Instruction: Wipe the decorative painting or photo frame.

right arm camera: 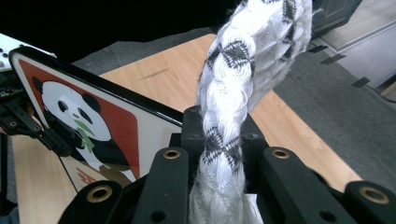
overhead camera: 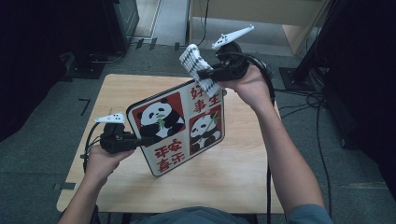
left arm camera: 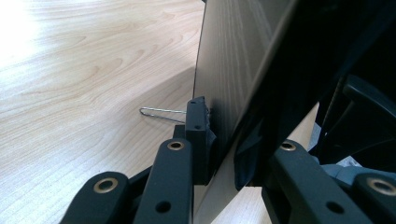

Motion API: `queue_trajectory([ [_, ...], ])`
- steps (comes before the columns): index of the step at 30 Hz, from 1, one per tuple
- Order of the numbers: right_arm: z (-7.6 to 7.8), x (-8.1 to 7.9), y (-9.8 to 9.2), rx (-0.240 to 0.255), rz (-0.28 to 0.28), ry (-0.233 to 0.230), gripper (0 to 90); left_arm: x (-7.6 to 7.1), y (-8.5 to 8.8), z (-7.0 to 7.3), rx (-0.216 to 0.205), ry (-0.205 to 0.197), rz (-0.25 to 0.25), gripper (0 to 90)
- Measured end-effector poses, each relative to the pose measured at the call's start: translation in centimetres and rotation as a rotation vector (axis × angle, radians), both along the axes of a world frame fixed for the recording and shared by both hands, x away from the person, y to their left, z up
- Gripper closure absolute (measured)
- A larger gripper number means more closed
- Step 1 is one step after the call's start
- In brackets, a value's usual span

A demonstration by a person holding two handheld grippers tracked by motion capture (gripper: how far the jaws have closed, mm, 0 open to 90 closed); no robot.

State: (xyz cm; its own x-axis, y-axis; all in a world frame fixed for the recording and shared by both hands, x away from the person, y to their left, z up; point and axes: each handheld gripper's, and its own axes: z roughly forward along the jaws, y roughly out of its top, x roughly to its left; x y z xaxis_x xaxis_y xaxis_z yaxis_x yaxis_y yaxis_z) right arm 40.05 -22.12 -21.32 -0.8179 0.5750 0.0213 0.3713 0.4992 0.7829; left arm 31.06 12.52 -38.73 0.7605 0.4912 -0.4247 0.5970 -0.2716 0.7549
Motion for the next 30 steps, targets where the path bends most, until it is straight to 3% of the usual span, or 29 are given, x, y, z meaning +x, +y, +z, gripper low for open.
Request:
queue_trajectory([
  [8, -1.8, 0.2, -0.4, 0.044, 0.007, 0.053, 79.2, 0.0, 0.0, 0.0, -0.002, 0.0, 0.001, 78.3],
  [12, -2.5, 0.1, -0.6, 0.037, 0.011, 0.07, 79.4, 0.0, 0.0, 0.0, -0.002, 0.0, 0.001, 78.4],
  [21, -3.4, -0.4, -0.8, 0.033, 0.016, 0.07, 79.5, 0.0, 0.1, 0.0, 0.004, -0.002, -0.007, 78.4],
  [30, -4.9, -1.1, -1.4, 0.068, 0.012, 0.057, 79.5, 0.0, 0.1, 0.0, 0.001, -0.003, -0.008, 78.5],
])
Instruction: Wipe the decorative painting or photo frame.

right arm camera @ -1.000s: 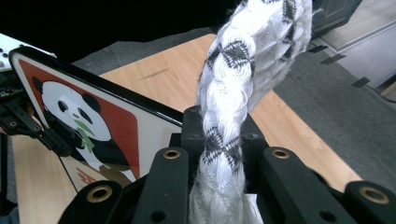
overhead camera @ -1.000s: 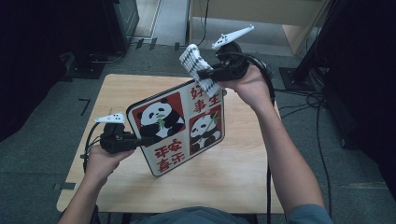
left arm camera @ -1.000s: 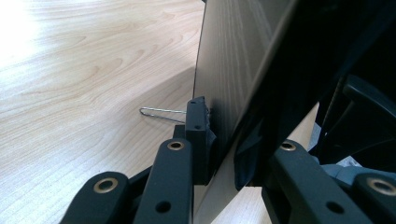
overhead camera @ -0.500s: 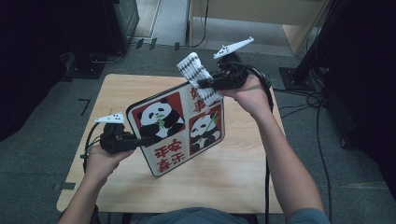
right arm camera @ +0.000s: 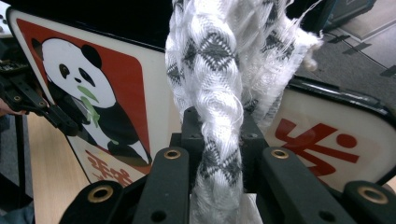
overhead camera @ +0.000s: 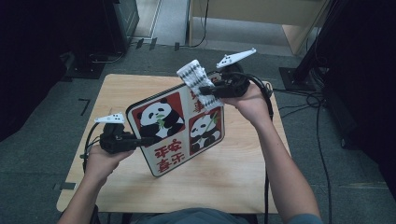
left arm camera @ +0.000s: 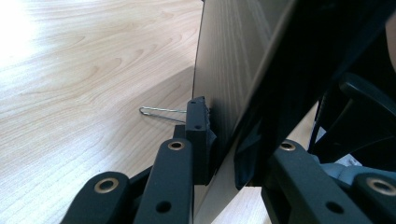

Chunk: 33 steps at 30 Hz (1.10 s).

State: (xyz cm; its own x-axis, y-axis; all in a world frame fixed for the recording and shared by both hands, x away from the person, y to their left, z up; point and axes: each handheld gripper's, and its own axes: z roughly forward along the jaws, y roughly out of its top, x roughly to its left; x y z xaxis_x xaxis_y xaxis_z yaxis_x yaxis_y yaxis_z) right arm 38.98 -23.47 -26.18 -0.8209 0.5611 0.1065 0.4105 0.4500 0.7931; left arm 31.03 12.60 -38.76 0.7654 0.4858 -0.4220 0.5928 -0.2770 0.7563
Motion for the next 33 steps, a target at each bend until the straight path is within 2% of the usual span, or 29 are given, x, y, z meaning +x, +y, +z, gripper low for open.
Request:
queue_trajectory([
  [16, -2.3, -0.6, -0.8, 0.053, -0.016, -0.025, 79.3, 0.0, 0.0, 0.0, 0.0, -0.003, -0.003, 78.5],
  [23, -3.1, -1.0, -0.8, 0.044, -0.021, -0.042, 79.3, 0.0, 0.0, 0.0, 0.0, -0.003, -0.003, 78.5],
  [33, -4.0, -1.1, -1.3, 0.045, -0.027, -0.025, 79.0, 0.0, 0.0, 0.0, 0.0, -0.001, -0.003, 78.4],
])
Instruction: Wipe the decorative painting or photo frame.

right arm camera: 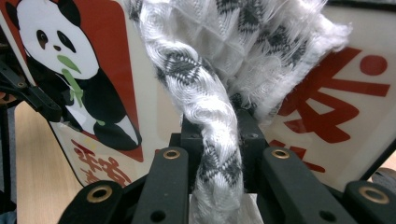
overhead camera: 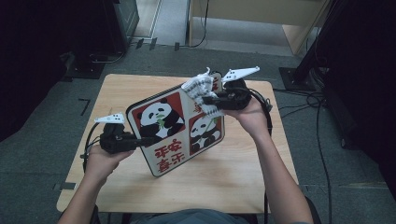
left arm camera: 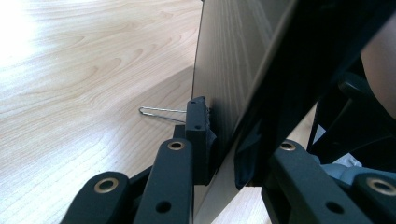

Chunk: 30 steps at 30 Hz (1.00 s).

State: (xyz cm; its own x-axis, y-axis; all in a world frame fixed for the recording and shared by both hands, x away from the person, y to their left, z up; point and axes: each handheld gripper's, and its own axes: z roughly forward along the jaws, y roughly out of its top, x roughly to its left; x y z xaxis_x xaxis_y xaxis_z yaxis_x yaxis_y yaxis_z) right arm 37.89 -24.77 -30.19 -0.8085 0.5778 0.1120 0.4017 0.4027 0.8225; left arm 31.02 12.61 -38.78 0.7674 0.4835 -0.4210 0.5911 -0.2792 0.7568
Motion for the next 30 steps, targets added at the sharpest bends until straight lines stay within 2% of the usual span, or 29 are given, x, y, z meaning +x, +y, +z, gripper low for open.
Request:
queue_trajectory([
  [8, -0.4, 0.1, -0.1, 0.008, 0.004, -0.003, 79.4, 0.0, 0.0, 0.0, -0.003, 0.003, 0.0, 78.4],
  [13, -1.0, 0.0, -0.2, 0.01, 0.004, 0.026, 79.7, 0.0, 0.0, 0.0, -0.002, 0.003, 0.0, 78.3],
  [30, -2.5, 0.0, -0.7, -0.004, -0.001, 0.06, 79.4, 0.1, 0.1, -0.1, -0.005, 0.006, -0.003, 78.1],
])
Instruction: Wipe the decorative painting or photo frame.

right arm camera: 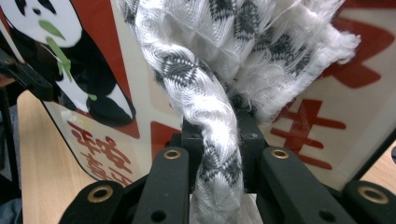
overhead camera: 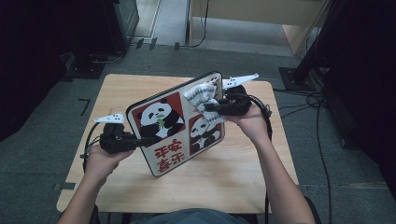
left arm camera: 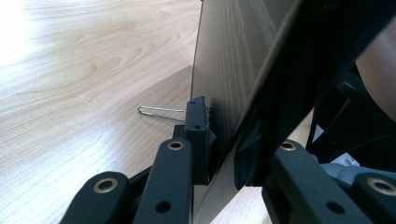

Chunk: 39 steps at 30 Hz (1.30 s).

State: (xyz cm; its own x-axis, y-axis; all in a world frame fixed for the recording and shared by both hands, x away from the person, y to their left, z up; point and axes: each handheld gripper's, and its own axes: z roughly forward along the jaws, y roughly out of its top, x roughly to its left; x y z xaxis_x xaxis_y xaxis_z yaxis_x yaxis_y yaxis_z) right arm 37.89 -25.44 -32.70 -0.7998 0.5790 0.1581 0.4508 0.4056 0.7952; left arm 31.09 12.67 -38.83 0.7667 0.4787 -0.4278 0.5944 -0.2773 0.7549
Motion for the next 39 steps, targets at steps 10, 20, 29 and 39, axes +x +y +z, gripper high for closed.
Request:
queue_trajectory([
  [10, -1.1, 0.0, -0.2, -0.007, 0.003, 0.03, 79.2, 0.1, 0.0, 0.0, -0.003, 0.006, 0.0, 77.8],
  [20, -1.8, 0.0, -0.3, -0.011, 0.005, 0.04, 79.0, 0.0, 0.0, 0.0, -0.006, 0.013, 0.003, 77.7],
  [29, -2.4, -0.3, -0.2, -0.025, 0.004, 0.06, 78.8, 0.0, 0.0, 0.0, -0.008, 0.018, 0.01, 77.6],
  [39, -3.2, -0.5, -0.4, -0.041, 0.002, 0.078, 78.8, -0.1, 0.1, -0.1, -0.012, 0.012, 0.011, 77.2],
])
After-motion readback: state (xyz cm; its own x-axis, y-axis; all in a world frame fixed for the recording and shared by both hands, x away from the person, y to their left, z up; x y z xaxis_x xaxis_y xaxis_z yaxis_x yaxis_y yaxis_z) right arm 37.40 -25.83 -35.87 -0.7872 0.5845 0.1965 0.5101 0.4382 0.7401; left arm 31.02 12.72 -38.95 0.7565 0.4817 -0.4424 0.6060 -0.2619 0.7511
